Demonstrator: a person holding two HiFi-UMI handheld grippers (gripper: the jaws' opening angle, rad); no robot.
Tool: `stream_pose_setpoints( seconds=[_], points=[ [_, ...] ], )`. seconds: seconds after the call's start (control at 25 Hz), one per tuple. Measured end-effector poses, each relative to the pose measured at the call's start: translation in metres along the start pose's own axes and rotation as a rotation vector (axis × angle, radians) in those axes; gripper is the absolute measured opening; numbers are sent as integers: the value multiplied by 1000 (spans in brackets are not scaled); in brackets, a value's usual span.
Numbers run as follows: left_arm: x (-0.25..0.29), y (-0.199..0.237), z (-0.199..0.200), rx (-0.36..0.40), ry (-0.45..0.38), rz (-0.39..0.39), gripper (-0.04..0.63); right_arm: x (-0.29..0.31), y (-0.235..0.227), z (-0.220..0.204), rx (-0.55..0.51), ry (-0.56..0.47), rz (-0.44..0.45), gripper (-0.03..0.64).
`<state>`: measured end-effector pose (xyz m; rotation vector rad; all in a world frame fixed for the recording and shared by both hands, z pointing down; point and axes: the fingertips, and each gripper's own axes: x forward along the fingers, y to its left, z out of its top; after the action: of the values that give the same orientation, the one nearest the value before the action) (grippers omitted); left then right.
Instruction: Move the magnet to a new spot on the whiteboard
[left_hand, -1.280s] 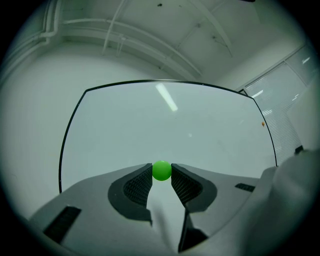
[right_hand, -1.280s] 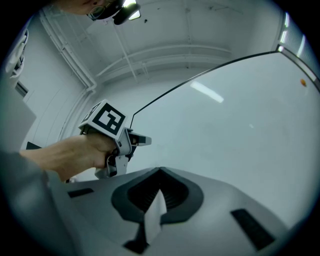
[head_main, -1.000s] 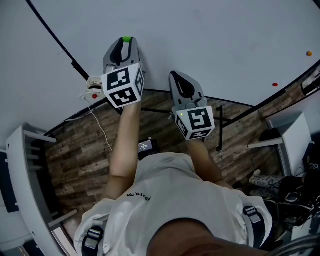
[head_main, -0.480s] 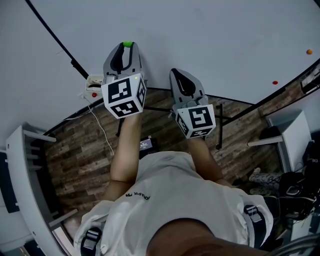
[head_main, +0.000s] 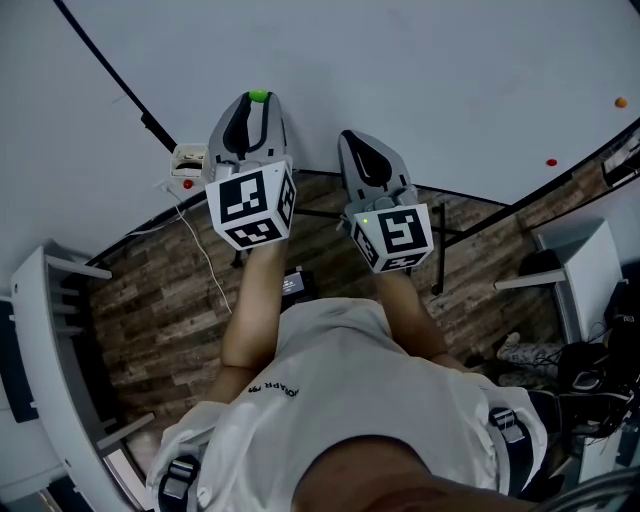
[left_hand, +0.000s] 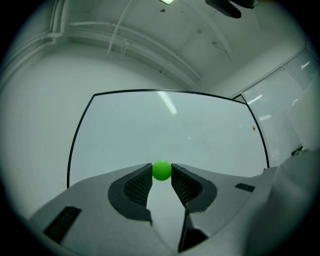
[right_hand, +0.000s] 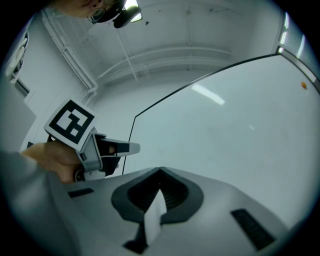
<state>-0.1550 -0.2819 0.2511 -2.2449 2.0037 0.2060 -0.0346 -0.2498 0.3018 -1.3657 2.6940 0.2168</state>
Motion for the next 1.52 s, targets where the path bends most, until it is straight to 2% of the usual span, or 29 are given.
stream_pose_setpoints(
  seconds=[0.64,1.52],
  points=[
    [-17,-15,-18,-43,13,-26,120,2,-3,0,12,-7,-5,3],
    [-38,-28,-33,-22,10,-20,120,3,-2,1,16,-13,2,3]
  ],
)
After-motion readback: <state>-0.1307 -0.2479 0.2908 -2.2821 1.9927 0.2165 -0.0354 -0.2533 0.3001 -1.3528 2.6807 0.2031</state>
